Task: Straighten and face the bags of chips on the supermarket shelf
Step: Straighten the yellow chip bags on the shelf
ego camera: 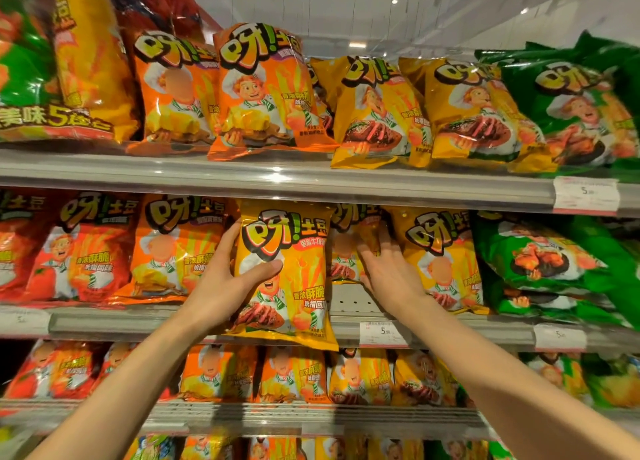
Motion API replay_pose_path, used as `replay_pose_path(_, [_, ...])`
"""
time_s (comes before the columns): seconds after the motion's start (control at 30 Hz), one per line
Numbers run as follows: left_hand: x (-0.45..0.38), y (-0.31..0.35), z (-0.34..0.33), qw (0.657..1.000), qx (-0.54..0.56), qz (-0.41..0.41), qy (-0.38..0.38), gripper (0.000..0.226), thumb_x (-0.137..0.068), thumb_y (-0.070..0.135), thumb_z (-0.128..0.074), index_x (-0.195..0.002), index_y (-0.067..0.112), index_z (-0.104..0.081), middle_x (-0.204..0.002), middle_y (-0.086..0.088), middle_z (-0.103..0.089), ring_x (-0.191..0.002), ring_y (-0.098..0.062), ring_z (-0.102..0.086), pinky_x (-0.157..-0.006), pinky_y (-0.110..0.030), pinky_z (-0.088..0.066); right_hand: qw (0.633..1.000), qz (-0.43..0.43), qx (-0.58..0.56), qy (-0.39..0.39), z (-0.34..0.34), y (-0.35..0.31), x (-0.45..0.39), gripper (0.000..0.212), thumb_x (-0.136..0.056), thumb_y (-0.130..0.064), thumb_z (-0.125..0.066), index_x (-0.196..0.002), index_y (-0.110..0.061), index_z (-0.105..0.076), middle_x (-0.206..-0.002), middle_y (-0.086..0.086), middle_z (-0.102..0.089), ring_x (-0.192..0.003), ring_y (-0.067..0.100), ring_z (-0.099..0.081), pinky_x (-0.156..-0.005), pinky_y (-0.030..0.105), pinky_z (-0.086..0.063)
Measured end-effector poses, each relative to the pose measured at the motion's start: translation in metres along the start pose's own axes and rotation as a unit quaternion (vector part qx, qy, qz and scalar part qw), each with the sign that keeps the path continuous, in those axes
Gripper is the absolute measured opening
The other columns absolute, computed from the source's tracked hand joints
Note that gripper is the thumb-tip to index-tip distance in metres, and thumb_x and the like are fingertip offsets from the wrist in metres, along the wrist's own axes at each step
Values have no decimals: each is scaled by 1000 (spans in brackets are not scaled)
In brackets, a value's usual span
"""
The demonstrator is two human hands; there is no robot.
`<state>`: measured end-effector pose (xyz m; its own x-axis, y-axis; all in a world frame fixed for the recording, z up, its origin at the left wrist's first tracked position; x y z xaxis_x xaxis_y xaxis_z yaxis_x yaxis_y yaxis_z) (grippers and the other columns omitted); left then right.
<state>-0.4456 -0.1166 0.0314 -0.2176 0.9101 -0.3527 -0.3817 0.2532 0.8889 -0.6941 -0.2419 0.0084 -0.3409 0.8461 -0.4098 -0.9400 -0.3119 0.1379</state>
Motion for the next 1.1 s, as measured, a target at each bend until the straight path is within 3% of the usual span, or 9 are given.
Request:
replay_pose_path(0.13, [2, 2, -1, 1000, -4, -4, 6, 95, -79, 44, -77, -156, 41, -21, -143, 23, -40, -129, 1, -33, -107, -30, -29, 997, 9, -74, -35, -2, 5, 2, 70, -98, -40, -55, -156, -26, -19, -160, 23, -13, -144, 40, -26, -114, 44, -37])
replay_pose_path(0.27, [3, 0, -7, 1000, -5, 4, 3, 96, -76, 51, -76, -154, 44, -21, -147, 22, -38, -135, -3, -33, -110, -34, -30, 976, 18, -207, -70, 14, 19, 16, 67, -100, -31, -54, -157, -24, -18, -162, 15, -21, -149, 31, -21, -121, 41, -24])
replay_pose_path(0.5, [-1, 14, -54, 999, -7, -26, -27, 94, -83, 45, -74, -156, 37, -16, -140, 31, -29, -131, 5, -26, -106, -23, -24, 903, -31, -425, -63, 48, 46, 57, 43, -100, -37, -53, -142, -32, -47, -131, -8, -61, -113, 0, -59, -102, 30, -50])
replay_pose_path(0.6, [-13, 18, -82, 999, -7, -25, -37, 91, -86, 41, -73, -156, 33, -16, -125, 43, -28, -123, 11, -27, -99, -15, -23, 873, -56, -481, -57, 49, 46, 65, 61, -96, -50, -53, -151, -33, -33, -135, -12, -56, -113, -5, -57, -92, 14, -45])
replay_pose_path(0.7, [-27, 20, -100, 999, 5, -25, -34, 93, -87, 42, -73, -158, 25, -15, -135, 35, -39, -128, 5, -36, -98, -12, -26, 849, -78, -518, -66, 41, 34, 59, 93, -84, -66, -60, -156, -40, -8, -140, -12, -50, -115, 3, -60, -95, 25, -50])
replay_pose_path(0.83, [-41, 17, -113, 998, -9, -22, -56, 95, -86, 57, -68, -158, 26, -15, -154, 10, -41, -141, -13, -40, -114, -33, -34, 850, -108, -515, -23, 27, 27, 43, 95, -89, -48, -68, -157, -31, -5, -135, -4, -55, -112, 10, -61, -79, 20, -52])
replay_pose_path(0.93, [-39, 12, -106, 997, -16, -31, -65, 91, -87, 55, -67, -157, 30, -15, -144, 12, -50, -136, -13, -47, -110, -32, -40, 849, -121, -514, 2, 21, 27, 38, 88, -91, -40, -68, -157, -25, -13, -136, -3, -53, -117, 10, -56, -74, 14, -49])
replay_pose_path(1.0, [-32, 9, -97, 995, -51, -59, -69, 97, -86, 57, -68, -158, 35, -7, -155, 12, -39, -141, -10, -40, -114, -35, -37, 848, -129, -514, 27, 19, 29, 37, 81, -93, -35, -68, -156, -24, -18, -129, -6, -53, -113, 7, -54, -67, 10, -48])
replay_pose_path(1.1, [-23, 7, -94, 981, -135, -111, -84, 92, -87, 53, -68, -157, 39, -10, -160, 11, -28, -140, -5, -33, -113, -31, -35, 846, -132, -511, 76, 12, 23, 35, 73, -93, -35, -67, -153, -28, -25, -125, -10, -56, -114, 6, -56, -82, 18, -52])
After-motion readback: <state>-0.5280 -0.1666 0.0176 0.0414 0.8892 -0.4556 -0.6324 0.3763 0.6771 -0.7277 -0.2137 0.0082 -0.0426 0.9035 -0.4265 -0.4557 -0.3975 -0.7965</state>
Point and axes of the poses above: each hand's wrist, its own x-axis away from the middle knuckle, its own z-axis out of the back of the hand, y = z × x, the point moved 6 cm from there along -x, towards the middle knuckle
